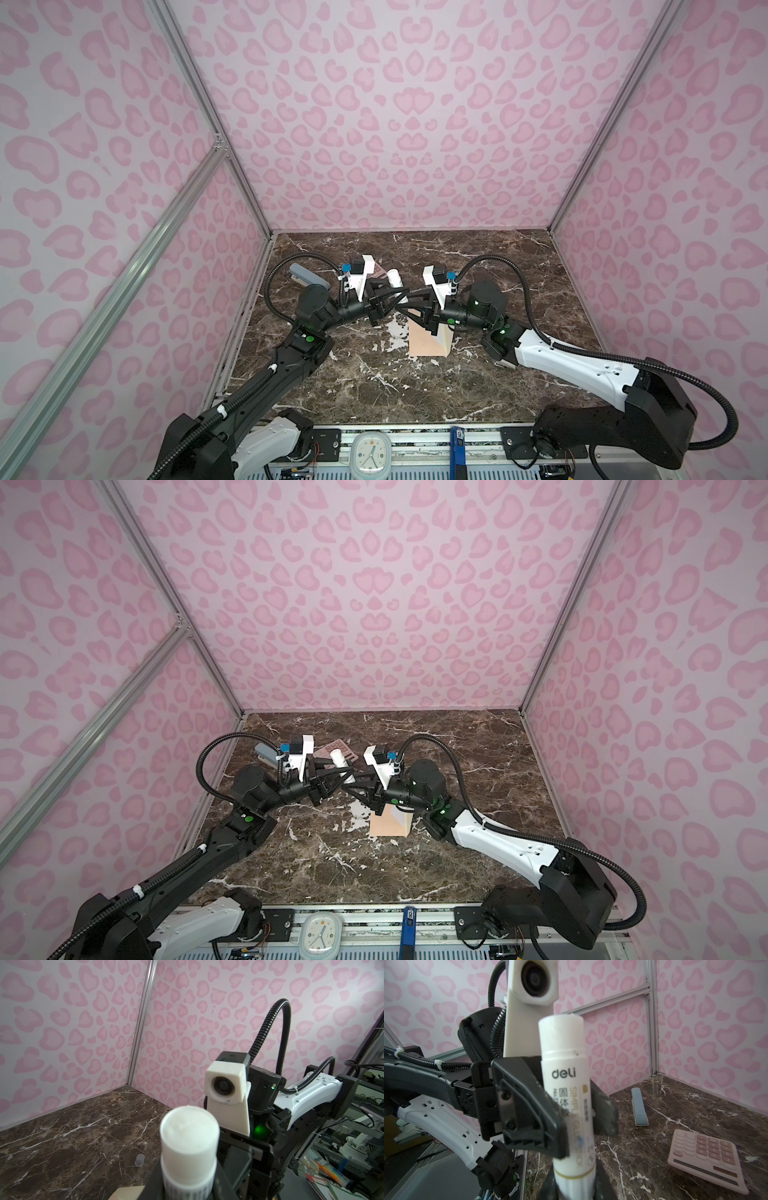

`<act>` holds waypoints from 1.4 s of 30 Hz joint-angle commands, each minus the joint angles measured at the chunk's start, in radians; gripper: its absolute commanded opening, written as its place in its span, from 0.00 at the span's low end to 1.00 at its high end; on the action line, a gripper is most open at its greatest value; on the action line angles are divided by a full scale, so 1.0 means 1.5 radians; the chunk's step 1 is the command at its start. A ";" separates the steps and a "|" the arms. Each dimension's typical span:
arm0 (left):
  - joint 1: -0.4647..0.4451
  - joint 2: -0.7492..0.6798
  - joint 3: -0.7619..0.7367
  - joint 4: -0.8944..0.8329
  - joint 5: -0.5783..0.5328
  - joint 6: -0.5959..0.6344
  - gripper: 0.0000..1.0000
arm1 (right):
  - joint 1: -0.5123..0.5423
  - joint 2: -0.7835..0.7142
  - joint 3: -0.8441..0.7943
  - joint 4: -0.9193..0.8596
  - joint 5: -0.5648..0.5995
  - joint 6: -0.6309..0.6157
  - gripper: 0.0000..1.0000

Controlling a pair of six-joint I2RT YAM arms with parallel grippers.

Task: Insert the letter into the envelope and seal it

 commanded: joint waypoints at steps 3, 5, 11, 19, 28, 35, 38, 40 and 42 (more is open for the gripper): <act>-0.001 -0.014 -0.010 -0.005 -0.042 -0.004 0.04 | 0.049 -0.023 -0.001 0.003 0.168 -0.117 0.44; -0.003 -0.023 -0.014 -0.013 -0.108 -0.001 0.04 | 0.087 -0.025 0.003 -0.024 0.251 -0.173 0.51; -0.037 -0.051 -0.010 -0.067 -0.318 0.021 0.04 | 0.173 -0.001 -0.009 0.010 0.492 -0.255 0.55; -0.070 -0.063 -0.009 -0.082 -0.433 0.018 0.04 | 0.206 0.062 -0.010 0.100 0.629 -0.295 0.53; -0.076 -0.061 -0.010 -0.087 -0.441 0.011 0.04 | 0.207 0.121 0.006 0.184 0.626 -0.302 0.48; -0.078 -0.054 -0.016 -0.076 -0.439 0.006 0.04 | 0.212 0.150 0.035 0.191 0.630 -0.311 0.47; -0.079 -0.053 -0.015 -0.077 -0.437 0.007 0.04 | 0.212 0.158 0.043 0.188 0.635 -0.317 0.44; -0.079 -0.053 -0.015 -0.077 -0.437 0.008 0.04 | 0.212 0.160 0.043 0.192 0.639 -0.317 0.41; -0.079 -0.052 -0.014 -0.078 -0.436 0.009 0.04 | 0.212 0.163 0.046 0.193 0.641 -0.319 0.38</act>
